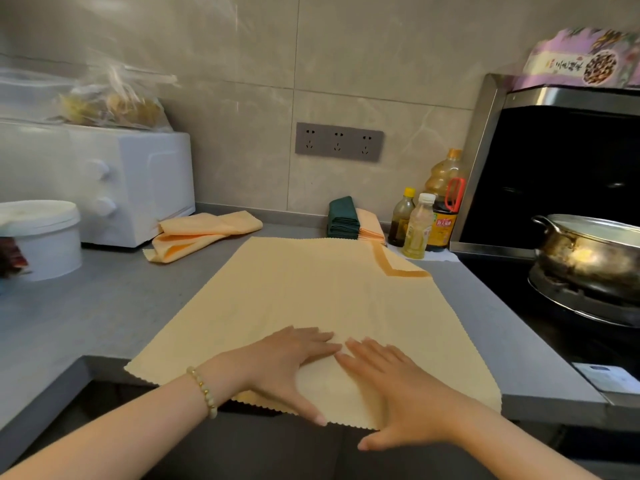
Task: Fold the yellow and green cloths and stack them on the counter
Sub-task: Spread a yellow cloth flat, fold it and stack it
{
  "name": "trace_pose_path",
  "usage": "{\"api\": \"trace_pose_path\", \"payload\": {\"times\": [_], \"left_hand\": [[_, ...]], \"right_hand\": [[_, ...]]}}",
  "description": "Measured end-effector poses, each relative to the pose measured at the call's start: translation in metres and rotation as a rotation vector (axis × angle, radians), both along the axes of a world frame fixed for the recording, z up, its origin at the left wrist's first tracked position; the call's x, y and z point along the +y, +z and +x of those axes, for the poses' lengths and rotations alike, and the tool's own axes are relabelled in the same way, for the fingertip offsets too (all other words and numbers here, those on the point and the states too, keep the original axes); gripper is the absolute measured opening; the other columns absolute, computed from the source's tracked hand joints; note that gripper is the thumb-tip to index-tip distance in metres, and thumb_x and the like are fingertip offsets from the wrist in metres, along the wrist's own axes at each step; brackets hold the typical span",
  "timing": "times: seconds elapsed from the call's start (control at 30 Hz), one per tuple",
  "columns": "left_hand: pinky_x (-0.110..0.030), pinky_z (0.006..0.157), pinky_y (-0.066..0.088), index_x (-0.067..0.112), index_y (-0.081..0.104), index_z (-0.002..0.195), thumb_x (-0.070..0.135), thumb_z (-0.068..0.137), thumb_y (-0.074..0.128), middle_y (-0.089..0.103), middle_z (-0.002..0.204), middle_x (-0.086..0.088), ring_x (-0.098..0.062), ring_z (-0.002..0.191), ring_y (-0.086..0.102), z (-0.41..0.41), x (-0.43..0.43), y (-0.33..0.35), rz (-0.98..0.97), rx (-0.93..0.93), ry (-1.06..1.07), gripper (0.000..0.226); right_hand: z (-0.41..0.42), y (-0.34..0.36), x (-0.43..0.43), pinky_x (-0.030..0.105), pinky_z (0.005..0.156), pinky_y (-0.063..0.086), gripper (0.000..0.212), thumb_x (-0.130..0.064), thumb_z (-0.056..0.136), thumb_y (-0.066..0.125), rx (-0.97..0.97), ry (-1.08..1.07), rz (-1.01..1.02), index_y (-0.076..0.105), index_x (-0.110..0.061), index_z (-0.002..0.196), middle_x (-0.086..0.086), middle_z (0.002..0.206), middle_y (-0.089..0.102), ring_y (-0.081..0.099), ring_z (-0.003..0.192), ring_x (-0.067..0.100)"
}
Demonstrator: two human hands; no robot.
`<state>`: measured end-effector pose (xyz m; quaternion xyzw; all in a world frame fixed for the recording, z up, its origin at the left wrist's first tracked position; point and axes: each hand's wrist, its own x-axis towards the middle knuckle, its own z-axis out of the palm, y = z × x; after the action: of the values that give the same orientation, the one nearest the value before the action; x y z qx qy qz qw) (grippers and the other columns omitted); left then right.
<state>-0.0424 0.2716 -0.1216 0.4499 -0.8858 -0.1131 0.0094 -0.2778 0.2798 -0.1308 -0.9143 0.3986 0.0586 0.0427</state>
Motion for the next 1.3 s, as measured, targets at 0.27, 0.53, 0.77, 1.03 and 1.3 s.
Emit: {"api": "trace_pose_path", "payload": {"times": [0.27,0.53,0.77,1.03,1.3], "left_hand": [[-0.041,0.118,-0.007,0.036,-0.003,0.152,0.061,0.078,0.063,-0.007,0.160,0.011,-0.010,0.146,-0.010,-0.004,-0.006,-0.014,-0.007,-0.111,0.009,0.102],[-0.028,0.101,0.041,0.026,0.058,0.129,0.027,0.090,0.052,0.059,0.131,0.008,-0.012,0.121,0.051,0.007,0.012,0.037,-0.031,-0.079,0.074,0.039],[-0.012,0.073,0.046,0.024,0.072,0.101,0.043,0.088,0.062,0.064,0.096,0.017,-0.002,0.086,0.057,0.021,0.020,0.095,0.159,-0.115,0.123,0.025],[-0.025,0.075,0.046,0.021,0.071,0.100,0.039,0.084,0.070,0.066,0.100,0.006,-0.013,0.087,0.058,0.021,-0.062,0.097,-0.034,-0.185,0.224,0.024],[-0.024,0.074,0.039,0.023,0.066,0.105,0.044,0.083,0.068,0.052,0.095,0.010,-0.011,0.089,0.051,0.042,-0.137,0.056,-0.041,-0.179,0.345,0.029]], "right_hand": [[0.007,-0.004,0.008,0.027,0.115,-0.008,0.087,-0.031,0.086,0.050,0.020,-0.072,-0.067,-0.011,-0.033,0.149,-0.007,0.157,-0.016,-0.015,0.145,0.012],[-0.025,0.030,-0.008,0.033,0.099,0.043,0.031,-0.024,0.097,0.039,-0.089,-0.239,0.016,0.060,-0.025,0.120,-0.007,0.123,0.062,0.055,0.114,0.016],[-0.063,0.079,-0.018,0.039,0.080,0.046,0.033,-0.042,0.094,0.049,-0.087,-0.163,0.366,0.067,-0.015,0.094,0.007,0.091,0.065,0.056,0.078,0.023],[-0.056,0.099,-0.080,0.030,0.073,0.047,0.026,-0.039,0.087,0.064,-0.010,-0.393,0.149,0.071,-0.015,0.093,0.006,0.093,0.068,0.060,0.077,0.016],[-0.042,0.057,-0.162,0.024,0.074,0.045,0.014,-0.033,0.087,0.061,-0.007,-0.435,0.085,0.063,-0.019,0.087,-0.007,0.089,0.059,0.054,0.080,0.011]]}}
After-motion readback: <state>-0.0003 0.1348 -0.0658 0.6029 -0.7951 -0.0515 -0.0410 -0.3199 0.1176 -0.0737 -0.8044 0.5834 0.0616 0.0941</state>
